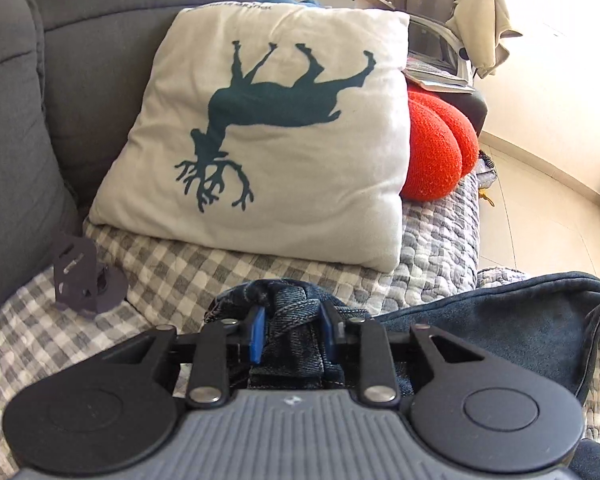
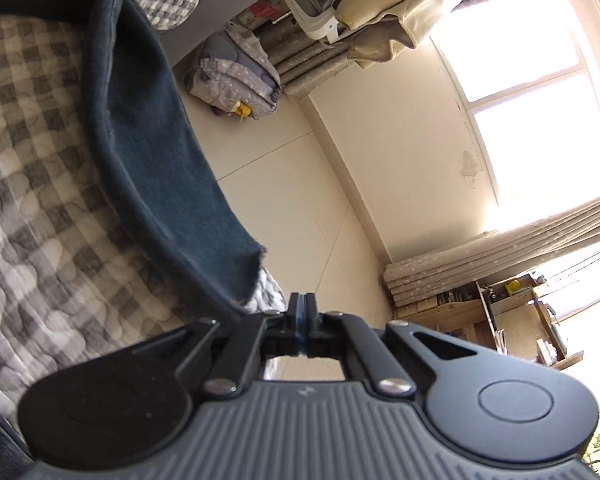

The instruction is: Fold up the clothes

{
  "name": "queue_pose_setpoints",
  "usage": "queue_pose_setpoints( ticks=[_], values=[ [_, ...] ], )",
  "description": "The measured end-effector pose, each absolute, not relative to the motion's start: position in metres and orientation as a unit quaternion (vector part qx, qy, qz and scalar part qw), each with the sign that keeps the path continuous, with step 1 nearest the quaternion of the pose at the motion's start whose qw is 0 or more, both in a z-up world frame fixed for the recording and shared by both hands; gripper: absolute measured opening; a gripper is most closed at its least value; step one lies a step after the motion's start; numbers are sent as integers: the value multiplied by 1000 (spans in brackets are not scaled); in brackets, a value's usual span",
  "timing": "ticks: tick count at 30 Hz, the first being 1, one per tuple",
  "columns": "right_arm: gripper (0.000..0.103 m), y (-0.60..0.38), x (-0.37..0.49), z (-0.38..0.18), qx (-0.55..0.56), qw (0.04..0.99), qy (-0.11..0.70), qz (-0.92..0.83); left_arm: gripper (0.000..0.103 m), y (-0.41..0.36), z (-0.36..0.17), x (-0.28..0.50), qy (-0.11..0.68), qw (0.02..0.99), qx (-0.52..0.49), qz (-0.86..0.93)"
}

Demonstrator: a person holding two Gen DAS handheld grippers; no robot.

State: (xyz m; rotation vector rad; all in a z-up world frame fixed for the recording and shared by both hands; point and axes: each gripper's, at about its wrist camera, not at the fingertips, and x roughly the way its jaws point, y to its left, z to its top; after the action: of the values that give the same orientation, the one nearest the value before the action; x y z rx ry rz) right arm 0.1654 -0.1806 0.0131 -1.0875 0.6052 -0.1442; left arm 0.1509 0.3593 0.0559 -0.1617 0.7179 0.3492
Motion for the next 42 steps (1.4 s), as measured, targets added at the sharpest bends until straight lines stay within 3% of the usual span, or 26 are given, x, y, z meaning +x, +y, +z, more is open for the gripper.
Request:
queue_pose_setpoints(
  ticks=[6, 12, 17, 25, 28, 29, 35, 42],
  values=[
    [0, -241, 150, 22, -415, 843, 336, -63, 29, 351, 64, 169, 360, 912, -66, 186],
    [11, -233, 152, 11, -348, 875, 337, 2, 33, 345, 53, 160, 366, 909, -50, 192],
    [27, -200, 164, -1, -336, 880, 331, 55, 33, 343, 54, 155, 365, 911, -42, 188],
    [24, -169, 188, -20, -359, 870, 330, 74, 33, 338, 50, 156, 364, 911, -24, 194],
    [1, -165, 195, -26, -378, 863, 327, 69, 31, 334, 49, 158, 357, 912, -12, 202],
    [0, -165, 196, -26, -385, 862, 325, 62, 30, 331, 49, 159, 352, 913, -8, 206],
    [0, -191, 186, -7, -434, 854, 284, -32, 28, 325, 69, 157, 316, 927, -6, 204],
    [2, -249, 163, 23, -338, 884, 323, -10, 29, 318, 72, 158, 316, 927, 2, 200]
  ],
)
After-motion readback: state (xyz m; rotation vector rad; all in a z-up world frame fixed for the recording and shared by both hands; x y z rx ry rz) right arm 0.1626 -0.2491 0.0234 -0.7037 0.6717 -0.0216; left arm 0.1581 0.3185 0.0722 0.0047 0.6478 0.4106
